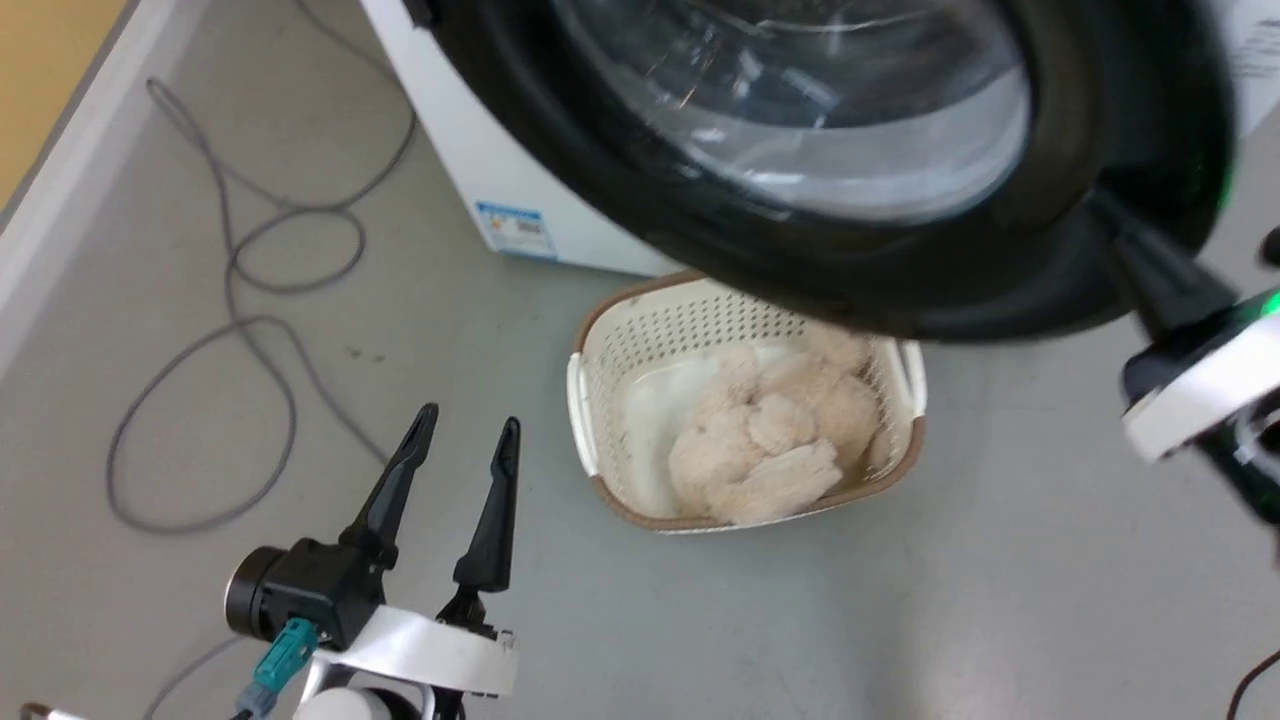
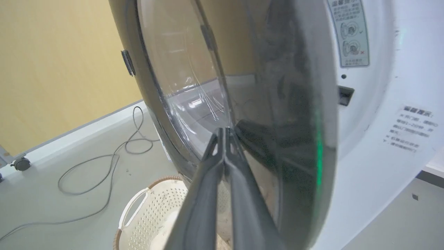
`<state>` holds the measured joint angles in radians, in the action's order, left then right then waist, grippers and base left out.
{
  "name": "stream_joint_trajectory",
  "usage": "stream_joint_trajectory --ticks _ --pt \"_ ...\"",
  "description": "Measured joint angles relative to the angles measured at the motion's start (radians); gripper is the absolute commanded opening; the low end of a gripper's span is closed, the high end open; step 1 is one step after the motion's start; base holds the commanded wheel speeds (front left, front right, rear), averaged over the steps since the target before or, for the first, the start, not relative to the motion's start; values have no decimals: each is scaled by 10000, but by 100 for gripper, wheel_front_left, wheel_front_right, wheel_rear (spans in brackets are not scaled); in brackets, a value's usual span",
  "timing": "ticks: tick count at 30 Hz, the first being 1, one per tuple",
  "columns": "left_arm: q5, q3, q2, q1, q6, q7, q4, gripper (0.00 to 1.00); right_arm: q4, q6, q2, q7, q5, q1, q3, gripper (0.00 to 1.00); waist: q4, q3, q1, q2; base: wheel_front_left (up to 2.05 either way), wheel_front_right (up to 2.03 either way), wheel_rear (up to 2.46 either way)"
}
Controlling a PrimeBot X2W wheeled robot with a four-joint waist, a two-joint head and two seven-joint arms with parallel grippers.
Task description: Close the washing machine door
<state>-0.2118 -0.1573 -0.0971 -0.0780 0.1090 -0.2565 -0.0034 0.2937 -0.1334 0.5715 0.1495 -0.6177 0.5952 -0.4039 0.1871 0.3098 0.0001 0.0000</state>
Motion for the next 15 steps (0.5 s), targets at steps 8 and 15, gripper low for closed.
stream_joint_trajectory --ticks 8,15 --pt "81 73 163 -255 84 0 -12 100 1200 6 188 -539 -696 1552 556 0 353 678 0 0 0 0 0" --pt "98 4 245 -575 169 0 21 100 2646 10 -125 -986 -769 3132 1208 0 539 1094 0 0 0 0 0"
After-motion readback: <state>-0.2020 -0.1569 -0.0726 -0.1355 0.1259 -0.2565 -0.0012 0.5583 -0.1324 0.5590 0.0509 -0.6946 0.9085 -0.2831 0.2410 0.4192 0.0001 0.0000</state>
